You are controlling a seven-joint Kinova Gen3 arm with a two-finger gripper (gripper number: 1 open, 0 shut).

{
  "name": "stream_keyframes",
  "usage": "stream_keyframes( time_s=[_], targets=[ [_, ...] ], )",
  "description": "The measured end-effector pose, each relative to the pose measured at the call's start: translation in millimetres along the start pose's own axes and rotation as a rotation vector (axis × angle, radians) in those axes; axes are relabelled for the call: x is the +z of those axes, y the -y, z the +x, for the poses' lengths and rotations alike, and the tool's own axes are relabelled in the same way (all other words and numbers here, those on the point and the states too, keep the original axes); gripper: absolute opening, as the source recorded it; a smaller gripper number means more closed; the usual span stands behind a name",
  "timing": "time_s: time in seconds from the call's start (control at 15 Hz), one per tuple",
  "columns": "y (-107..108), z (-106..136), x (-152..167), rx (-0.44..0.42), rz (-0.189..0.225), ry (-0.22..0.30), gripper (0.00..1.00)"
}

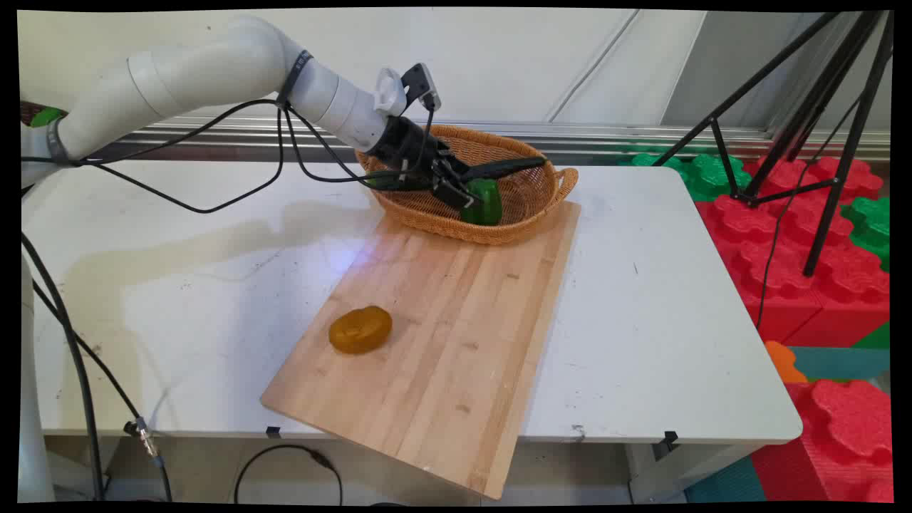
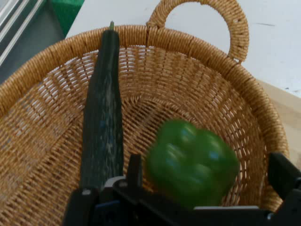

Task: Pick up the potato from the cutting board

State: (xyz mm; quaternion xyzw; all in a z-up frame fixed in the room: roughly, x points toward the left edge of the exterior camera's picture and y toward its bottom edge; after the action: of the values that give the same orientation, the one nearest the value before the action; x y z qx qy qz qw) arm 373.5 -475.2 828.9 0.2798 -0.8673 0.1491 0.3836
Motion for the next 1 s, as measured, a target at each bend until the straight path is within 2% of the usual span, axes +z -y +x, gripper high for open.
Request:
stream_keyframes(
  time_s=[0.47, 0.8, 1.0],
  targets=[
    [-0.8, 10.1, -7.3, 0.041, -0.009, -0.030, 1.00],
    [-7.3, 10.6, -39.5, 0.073, -0.022, -0.050, 1.00],
    [-13.0, 5.5, -70.2, 0.093, -0.032, -0.055, 1.00]
  ],
)
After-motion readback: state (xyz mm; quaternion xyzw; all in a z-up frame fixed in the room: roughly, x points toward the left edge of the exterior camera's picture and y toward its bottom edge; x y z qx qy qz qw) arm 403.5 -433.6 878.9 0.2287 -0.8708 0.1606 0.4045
